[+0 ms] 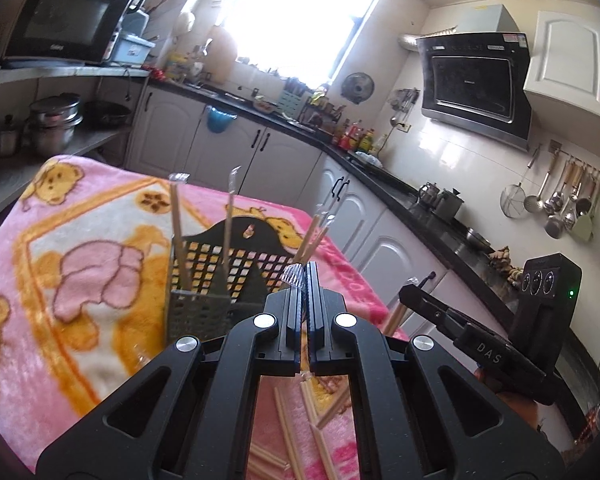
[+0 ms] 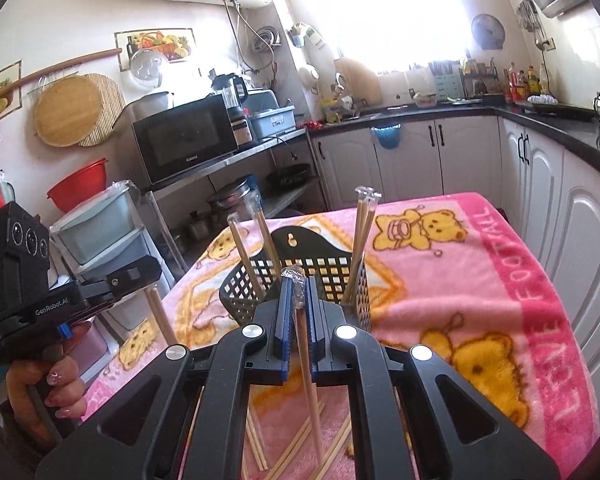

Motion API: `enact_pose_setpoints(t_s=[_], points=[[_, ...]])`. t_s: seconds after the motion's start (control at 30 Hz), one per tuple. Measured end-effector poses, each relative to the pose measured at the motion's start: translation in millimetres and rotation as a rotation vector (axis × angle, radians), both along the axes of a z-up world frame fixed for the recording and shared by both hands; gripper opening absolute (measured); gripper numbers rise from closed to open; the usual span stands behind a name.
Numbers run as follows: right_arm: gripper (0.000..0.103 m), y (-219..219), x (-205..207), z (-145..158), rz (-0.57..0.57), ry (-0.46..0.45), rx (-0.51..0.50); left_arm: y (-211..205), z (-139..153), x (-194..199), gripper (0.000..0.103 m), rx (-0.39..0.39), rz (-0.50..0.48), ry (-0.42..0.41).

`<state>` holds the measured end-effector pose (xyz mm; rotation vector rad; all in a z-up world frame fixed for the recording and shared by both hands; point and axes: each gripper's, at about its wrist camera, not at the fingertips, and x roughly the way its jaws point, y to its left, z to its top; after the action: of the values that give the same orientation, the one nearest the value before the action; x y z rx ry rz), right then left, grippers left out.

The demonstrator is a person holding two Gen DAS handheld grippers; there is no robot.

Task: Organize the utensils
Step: 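Lift the chopsticks with both tools and carry them over the basket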

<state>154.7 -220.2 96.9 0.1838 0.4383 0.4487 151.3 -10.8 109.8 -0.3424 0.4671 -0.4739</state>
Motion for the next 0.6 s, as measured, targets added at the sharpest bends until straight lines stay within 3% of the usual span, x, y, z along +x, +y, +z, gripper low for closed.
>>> enact_pose_setpoints(t_s=[0.6], points=[[0.007, 4, -4, 28, 0.011, -0.084, -0.001, -31, 41, 19, 0.0, 0.03, -0.072, -0.103]])
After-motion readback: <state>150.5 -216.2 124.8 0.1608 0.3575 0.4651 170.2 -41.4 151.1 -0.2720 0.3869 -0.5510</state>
